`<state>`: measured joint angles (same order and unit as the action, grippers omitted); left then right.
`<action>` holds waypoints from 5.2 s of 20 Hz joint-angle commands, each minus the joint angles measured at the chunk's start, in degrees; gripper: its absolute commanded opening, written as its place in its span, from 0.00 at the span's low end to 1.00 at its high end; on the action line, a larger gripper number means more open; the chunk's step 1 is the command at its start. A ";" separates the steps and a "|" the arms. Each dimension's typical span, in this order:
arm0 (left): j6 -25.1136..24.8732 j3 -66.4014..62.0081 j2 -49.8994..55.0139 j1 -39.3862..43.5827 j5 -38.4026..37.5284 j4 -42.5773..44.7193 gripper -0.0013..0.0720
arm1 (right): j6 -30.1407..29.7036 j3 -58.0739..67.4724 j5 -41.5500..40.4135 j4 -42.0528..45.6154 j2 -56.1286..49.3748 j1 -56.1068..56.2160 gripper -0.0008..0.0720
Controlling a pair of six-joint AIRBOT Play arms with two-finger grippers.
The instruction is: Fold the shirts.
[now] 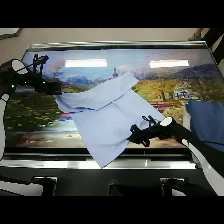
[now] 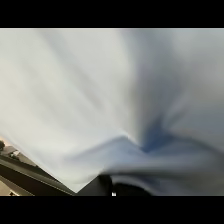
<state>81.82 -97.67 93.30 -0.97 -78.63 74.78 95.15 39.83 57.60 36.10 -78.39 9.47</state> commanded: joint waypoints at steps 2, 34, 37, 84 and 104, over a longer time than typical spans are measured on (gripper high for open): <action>0.00 0.02 -0.02 -0.02 -0.02 0.02 0.06 | 4.26 9.84 -1.07 8.57 2.71 -0.66 0.07; -1.07 5.95 -0.20 -0.07 -4.70 -8.26 0.06 | -2.71 13.00 2.75 9.73 -3.74 -4.57 0.07; -1.07 1.86 -5.20 -0.94 -1.36 -9.90 0.06 | -2.62 26.47 4.00 23.78 3.13 -4.59 0.07; 2.10 39.67 -20.48 -11.45 5.75 -5.46 0.82 | 0.11 45.24 40.13 34.67 -9.92 -20.39 0.72; -4.92 57.29 -18.27 -3.85 9.81 -15.45 0.06 | -5.44 -2.14 15.85 16.98 -1.49 -17.46 0.78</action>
<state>76.95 -40.42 75.40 -4.97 -67.94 59.59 90.19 40.32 78.02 56.90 -79.83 -9.78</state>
